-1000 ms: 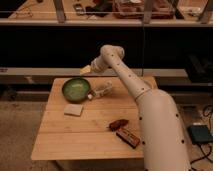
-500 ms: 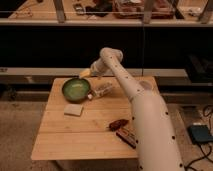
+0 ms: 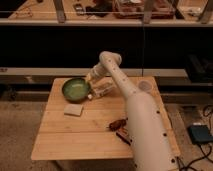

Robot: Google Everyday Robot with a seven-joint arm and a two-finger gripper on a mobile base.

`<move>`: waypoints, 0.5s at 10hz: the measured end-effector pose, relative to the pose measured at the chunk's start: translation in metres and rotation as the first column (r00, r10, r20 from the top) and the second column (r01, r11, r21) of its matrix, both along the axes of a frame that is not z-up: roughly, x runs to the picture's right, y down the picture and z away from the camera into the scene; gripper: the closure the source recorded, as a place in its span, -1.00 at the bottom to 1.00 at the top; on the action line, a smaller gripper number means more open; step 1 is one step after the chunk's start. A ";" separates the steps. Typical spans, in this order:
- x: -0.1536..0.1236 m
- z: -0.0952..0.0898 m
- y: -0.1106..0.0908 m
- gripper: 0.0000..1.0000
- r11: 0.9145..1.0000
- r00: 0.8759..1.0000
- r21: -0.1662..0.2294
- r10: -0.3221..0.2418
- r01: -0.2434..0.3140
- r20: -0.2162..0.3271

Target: Pick up the ceramic bowl

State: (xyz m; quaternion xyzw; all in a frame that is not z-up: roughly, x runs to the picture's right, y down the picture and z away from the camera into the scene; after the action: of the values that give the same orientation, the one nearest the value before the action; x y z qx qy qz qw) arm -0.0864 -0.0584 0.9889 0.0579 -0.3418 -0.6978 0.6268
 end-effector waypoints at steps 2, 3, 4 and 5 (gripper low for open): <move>0.007 0.011 0.000 0.04 0.999 0.998 0.027 -0.044 0.045 -0.039; 0.007 0.016 0.001 0.04 0.997 0.996 0.040 -0.071 0.073 -0.058; 0.005 0.018 0.002 0.04 0.995 0.994 0.044 -0.084 0.087 -0.066; 0.003 0.020 0.004 0.04 0.994 0.993 0.045 -0.097 0.100 -0.071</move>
State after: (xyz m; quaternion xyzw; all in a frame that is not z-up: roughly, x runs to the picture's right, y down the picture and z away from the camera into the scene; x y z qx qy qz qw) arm -0.0834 -0.0543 1.0089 0.0321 -0.3052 -0.7376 0.6015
